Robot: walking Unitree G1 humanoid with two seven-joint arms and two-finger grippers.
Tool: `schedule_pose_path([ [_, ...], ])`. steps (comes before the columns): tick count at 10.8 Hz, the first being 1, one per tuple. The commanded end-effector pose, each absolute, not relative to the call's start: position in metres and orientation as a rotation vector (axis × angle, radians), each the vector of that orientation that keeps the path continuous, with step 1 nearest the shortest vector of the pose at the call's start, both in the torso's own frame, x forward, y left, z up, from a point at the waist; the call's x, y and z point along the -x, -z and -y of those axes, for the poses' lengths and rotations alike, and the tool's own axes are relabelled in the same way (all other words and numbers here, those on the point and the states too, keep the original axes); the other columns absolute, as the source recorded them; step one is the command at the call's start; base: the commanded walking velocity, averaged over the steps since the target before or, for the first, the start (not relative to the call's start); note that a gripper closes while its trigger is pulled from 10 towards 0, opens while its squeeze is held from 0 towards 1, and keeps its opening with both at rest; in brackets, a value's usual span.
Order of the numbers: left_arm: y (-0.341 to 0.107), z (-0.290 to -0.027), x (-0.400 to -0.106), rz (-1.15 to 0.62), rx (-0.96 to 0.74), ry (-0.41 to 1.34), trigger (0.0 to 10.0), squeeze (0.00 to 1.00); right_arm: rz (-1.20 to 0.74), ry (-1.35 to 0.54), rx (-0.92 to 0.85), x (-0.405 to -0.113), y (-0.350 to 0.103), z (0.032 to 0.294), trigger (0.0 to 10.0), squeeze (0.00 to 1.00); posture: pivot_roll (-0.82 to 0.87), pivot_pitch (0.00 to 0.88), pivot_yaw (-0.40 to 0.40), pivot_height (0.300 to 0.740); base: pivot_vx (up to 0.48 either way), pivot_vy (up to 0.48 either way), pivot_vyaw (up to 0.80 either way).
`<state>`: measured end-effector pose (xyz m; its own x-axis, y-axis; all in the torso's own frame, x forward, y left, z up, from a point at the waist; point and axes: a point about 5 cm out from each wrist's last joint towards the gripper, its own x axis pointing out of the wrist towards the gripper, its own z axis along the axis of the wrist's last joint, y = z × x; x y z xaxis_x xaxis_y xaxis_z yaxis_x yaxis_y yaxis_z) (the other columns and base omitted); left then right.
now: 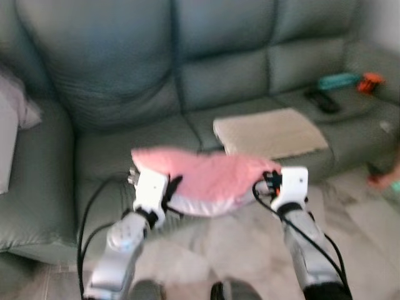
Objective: Move the pillow to the sofa
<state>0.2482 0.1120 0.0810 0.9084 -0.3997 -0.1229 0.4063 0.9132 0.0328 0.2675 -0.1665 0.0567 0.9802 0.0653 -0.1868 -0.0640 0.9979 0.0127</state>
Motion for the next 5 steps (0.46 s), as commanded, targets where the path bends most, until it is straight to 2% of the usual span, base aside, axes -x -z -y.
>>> schedule_pose_path([
  [1,-0.0851,-0.1229,-0.2495,-0.079,-0.091,0.342,10.0,0.0,-0.158,-0.086,-0.01,-0.2707,-0.0634,0.1592,10.0,0.0,0.01,0.1,-0.068,0.74,0.0,0.0,-0.53],
  [4,-0.0821,-0.132,-0.2493,-0.09,-0.084,0.259,10.0,0.0,-0.147,-0.144,0.001,-0.27,-0.0644,0.1525,10.0,0.0,0.02,0.097,-0.074,0.74,0.0,0.0,0.0],
  [5,-0.0827,-0.1315,-0.2506,-0.085,-0.09,0.248,10.0,0.0,-0.138,-0.156,0.011,-0.2714,-0.0664,0.1503,10.0,0.0,0.02,0.098,-0.074,0.74,0.0,0.0,0.8],
])
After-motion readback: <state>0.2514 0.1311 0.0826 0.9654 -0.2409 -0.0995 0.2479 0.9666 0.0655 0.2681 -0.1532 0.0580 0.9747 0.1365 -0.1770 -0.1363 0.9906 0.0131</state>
